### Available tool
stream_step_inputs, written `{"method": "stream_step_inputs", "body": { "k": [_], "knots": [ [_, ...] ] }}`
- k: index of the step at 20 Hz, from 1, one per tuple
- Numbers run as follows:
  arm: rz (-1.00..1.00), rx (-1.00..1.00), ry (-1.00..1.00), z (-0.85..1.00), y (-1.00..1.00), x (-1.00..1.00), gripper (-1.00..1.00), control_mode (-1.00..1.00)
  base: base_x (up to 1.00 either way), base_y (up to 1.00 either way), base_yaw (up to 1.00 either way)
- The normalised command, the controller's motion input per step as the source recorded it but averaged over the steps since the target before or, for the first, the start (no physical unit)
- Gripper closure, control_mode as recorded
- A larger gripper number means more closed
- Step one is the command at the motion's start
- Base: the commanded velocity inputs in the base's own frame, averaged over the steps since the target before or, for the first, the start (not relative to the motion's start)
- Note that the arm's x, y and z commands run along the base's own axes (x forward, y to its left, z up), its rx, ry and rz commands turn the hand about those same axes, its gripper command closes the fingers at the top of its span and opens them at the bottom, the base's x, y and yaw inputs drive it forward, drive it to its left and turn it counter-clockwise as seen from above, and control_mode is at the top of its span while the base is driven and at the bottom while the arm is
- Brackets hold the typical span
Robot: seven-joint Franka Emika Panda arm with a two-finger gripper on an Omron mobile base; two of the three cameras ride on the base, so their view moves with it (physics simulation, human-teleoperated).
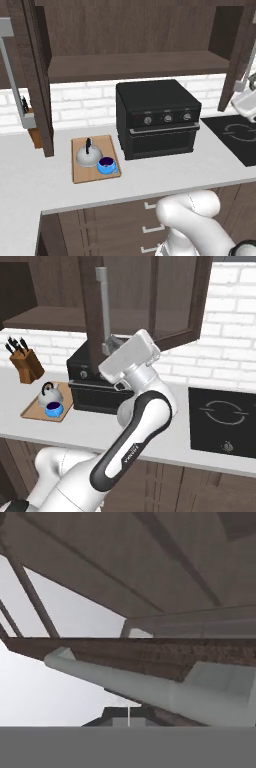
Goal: Pick the kettle from the counter and place it on the tray. Then pick the mug from the cabinet and place it on the tray. Then close the cabinet doors.
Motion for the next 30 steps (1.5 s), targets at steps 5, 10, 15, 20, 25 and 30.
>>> {"method": "stream_step_inputs", "body": {
  "k": [5, 10, 15, 20, 25, 30],
  "knots": [
    [-0.17, -0.15, 0.24, 0.02, 0.54, 0.37, 1.00, -1.00, 0.00, 0.00, 0.00],
    [-0.21, -0.12, 0.36, 0.09, 0.18, 0.73, 1.00, -1.00, 0.00, 0.00, 0.00],
    [-0.33, -0.11, 0.43, 0.00, -0.02, 0.70, 1.00, -1.00, 0.00, 0.00, 0.00],
    [-0.43, -0.06, 0.36, -0.09, 0.00, 0.76, 1.00, -1.00, 0.00, 0.00, 0.00],
    [-0.30, -0.03, 0.34, -0.18, 0.00, 0.92, 1.00, -1.00, 0.00, 0.00, 0.00],
    [-0.11, -0.01, 0.28, -0.30, 0.15, 1.00, 1.00, -1.00, 0.00, 0.00, 0.00]
  ]
}}
